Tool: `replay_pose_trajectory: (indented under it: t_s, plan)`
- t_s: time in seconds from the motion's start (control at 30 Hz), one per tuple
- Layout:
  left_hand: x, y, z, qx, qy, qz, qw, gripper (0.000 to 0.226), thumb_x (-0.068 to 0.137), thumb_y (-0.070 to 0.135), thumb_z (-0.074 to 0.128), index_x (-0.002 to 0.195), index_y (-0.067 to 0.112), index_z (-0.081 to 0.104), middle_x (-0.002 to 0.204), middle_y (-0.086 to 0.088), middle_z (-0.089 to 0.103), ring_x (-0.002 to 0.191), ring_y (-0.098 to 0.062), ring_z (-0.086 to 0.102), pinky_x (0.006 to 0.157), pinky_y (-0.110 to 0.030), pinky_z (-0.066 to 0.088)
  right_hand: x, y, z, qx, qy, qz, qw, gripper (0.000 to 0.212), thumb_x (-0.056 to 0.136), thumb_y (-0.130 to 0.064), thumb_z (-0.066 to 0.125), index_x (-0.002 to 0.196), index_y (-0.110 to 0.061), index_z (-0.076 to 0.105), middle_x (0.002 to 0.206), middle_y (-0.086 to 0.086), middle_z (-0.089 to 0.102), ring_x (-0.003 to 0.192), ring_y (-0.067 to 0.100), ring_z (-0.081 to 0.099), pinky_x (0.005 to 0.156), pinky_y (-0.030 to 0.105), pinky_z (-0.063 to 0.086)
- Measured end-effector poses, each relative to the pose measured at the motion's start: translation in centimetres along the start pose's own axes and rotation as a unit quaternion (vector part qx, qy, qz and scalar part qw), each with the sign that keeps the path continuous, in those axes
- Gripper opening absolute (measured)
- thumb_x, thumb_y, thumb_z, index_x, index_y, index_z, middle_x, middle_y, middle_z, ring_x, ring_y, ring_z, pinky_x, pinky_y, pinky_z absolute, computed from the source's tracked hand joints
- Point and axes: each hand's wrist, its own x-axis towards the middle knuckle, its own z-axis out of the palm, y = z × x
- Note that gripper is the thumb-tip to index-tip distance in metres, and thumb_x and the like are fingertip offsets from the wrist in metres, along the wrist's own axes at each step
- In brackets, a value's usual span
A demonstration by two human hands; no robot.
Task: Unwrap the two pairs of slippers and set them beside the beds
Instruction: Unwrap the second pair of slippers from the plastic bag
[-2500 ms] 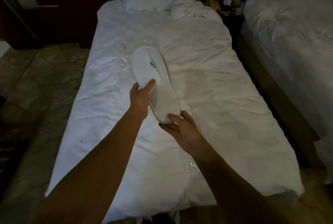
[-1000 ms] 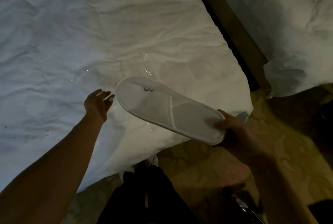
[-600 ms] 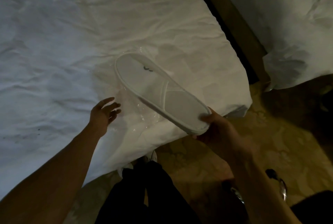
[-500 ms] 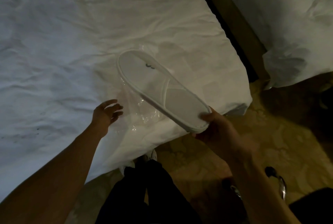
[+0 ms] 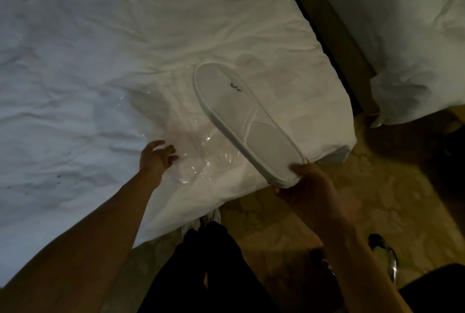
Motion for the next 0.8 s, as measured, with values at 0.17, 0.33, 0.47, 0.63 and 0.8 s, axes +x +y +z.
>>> replay_pose_trajectory:
  t_s: [0.17,0.33,0.47,0.63,0.8]
  plan:
    - [1.0,0.5,0.1,0.084,0.005,0.007,0.996,0.036,0.090,-0.004,0.060,0.123,0.008,0.055,0.099,-0.019,0.064,0.059,-0.019,0.061,0.052,-0.023,0.045,-0.1,0.2,0.2,-0.012,0.018,-0.006,1.000,0.037,0.064,-0.017,0.069,0.100,-0.019,0.076,0.094,0.005,0.072,0.077,0.021,0.071,0.058,0.030,0.056]
    - [2.0,0.6,0.1,0.110,0.029,0.011,0.993,0.046,0.089,0.008,0.066,0.131,0.011,0.050,0.108,-0.019,0.064,0.066,-0.020,0.060,0.060,-0.025,0.047,-0.7,0.8,0.5,0.008,0.030,-0.015,0.999,0.044,0.065,-0.016,0.068,0.109,-0.018,0.072,0.102,0.008,0.070,0.082,0.023,0.070,0.062,0.032,0.059]
    - [1.9,0.3,0.2,0.191,0.072,0.015,0.979,0.062,0.084,0.023,0.073,0.138,0.011,0.044,0.135,-0.021,0.056,0.112,-0.035,0.061,0.099,-0.044,0.050,-1.9,1.2,0.7,0.022,0.034,-0.031,0.999,0.045,0.071,-0.014,0.065,0.116,-0.014,0.066,0.103,0.010,0.066,0.077,0.021,0.068,0.058,0.030,0.057]
    - [1.7,0.1,0.3,0.336,0.101,0.016,0.936,0.075,0.083,0.032,0.073,0.141,-0.002,0.040,0.142,-0.025,0.049,0.130,-0.043,0.047,0.109,-0.047,0.040,-2.9,0.9,1.3,0.016,0.053,-0.045,0.997,0.046,0.076,-0.012,0.055,0.122,-0.013,0.060,0.106,0.011,0.064,0.080,0.022,0.066,0.059,0.029,0.058]
    - [1.1,0.6,1.2,0.360,0.161,-0.039,0.918,0.086,0.085,0.038,0.068,0.147,-0.004,0.024,0.151,-0.027,0.032,0.138,-0.043,0.033,0.114,-0.050,0.029,-3.6,0.6,1.7,0.019,0.065,-0.060,0.996,0.039,0.075,-0.011,0.058,0.114,-0.013,0.064,0.113,0.013,0.064,0.087,0.026,0.066,0.067,0.033,0.061]
